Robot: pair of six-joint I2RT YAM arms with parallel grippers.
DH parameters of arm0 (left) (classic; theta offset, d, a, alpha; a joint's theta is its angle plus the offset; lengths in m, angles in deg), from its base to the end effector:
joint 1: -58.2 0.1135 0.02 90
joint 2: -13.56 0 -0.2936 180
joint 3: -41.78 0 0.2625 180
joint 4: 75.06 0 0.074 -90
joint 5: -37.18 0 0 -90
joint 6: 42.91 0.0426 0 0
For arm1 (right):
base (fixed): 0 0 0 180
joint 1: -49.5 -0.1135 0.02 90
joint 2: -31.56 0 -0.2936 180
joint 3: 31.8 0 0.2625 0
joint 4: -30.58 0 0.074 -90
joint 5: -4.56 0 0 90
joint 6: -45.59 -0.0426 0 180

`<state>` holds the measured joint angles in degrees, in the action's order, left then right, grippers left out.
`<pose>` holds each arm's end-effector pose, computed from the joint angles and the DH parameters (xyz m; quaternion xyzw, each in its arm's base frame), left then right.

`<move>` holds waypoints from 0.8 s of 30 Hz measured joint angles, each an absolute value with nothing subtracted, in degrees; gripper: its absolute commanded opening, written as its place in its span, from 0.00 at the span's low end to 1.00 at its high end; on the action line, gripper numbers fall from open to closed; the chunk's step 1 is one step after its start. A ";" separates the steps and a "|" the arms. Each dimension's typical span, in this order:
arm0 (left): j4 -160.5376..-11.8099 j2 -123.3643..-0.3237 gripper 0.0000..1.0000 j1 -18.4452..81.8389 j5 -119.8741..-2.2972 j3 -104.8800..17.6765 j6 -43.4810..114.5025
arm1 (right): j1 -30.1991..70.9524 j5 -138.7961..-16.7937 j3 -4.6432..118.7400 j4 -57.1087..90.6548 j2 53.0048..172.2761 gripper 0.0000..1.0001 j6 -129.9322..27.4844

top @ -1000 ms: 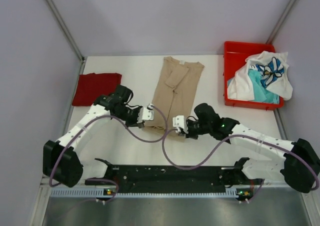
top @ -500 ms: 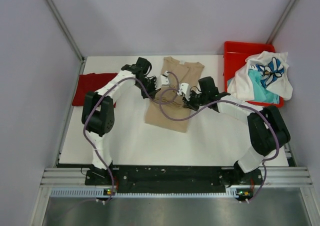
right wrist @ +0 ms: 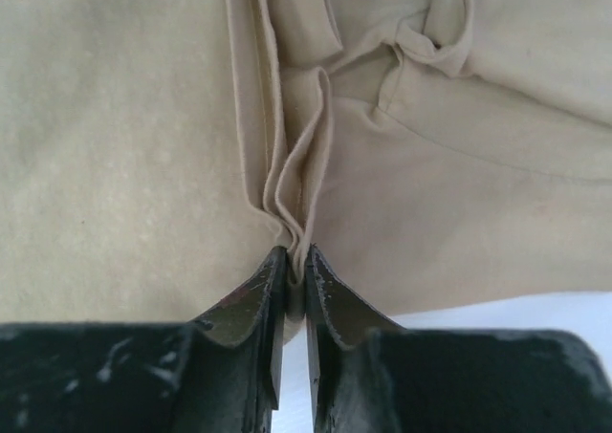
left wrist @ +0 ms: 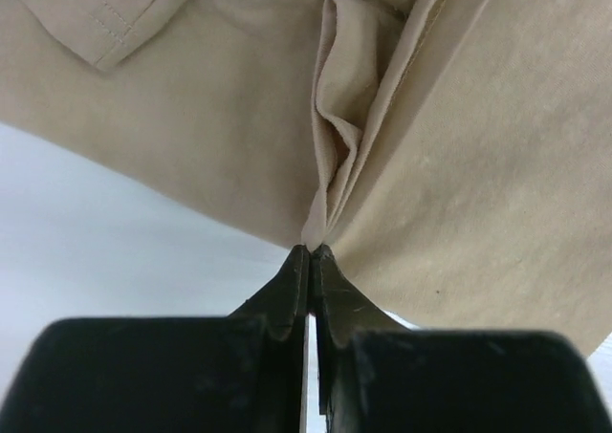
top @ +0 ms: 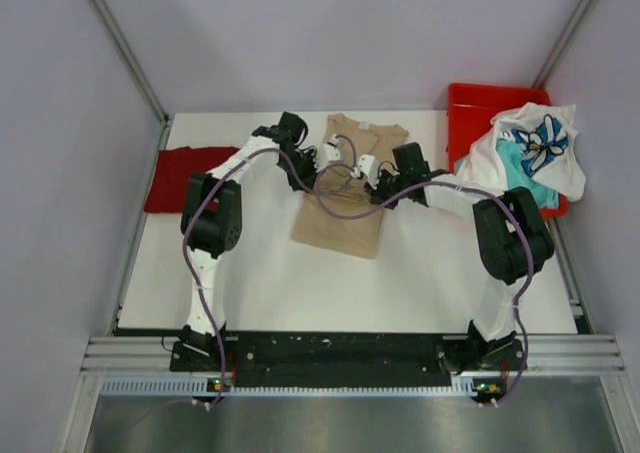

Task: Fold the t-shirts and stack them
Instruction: Fold the folded rectangular tshirt in 1/3 of the way

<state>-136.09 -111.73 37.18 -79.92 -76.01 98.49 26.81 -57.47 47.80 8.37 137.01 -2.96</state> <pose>0.4512 -0.1942 0.2147 0.5995 0.7449 -0.1747 0.2351 0.3697 0.1762 0.1990 -0.5544 0.7219 0.1660 0.3794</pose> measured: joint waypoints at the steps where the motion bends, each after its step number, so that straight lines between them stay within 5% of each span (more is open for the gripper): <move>1: -135.76 -112.00 0.15 37.20 -79.92 -76.03 98.05 | 26.81 -58.39 47.94 8.20 137.23 0.18 -3.11; 5: -132.85 -112.59 0.41 37.14 -78.08 -76.23 94.99 | 27.00 -64.31 50.03 7.30 139.30 0.32 -5.58; 10: -125.16 -113.81 0.41 37.33 -67.46 -79.44 88.00 | 30.67 -69.16 58.45 7.33 144.13 0.36 -15.31; 15: -122.84 -113.46 0.46 37.86 -63.59 -83.37 86.01 | 33.73 -69.93 55.37 11.06 137.53 0.53 -17.43; 23: -125.03 -86.73 0.55 38.58 -82.23 -52.99 100.48 | 20.12 -66.96 32.13 11.67 109.29 0.59 -2.26; 24: -125.84 -84.08 0.63 38.25 -83.87 -50.24 103.23 | 17.89 -67.07 29.73 11.92 107.46 0.58 -0.40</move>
<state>-125.84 -84.08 38.25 -83.87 -50.24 103.23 17.89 -67.07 29.73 11.92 107.46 -0.40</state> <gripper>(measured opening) 0.547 0.583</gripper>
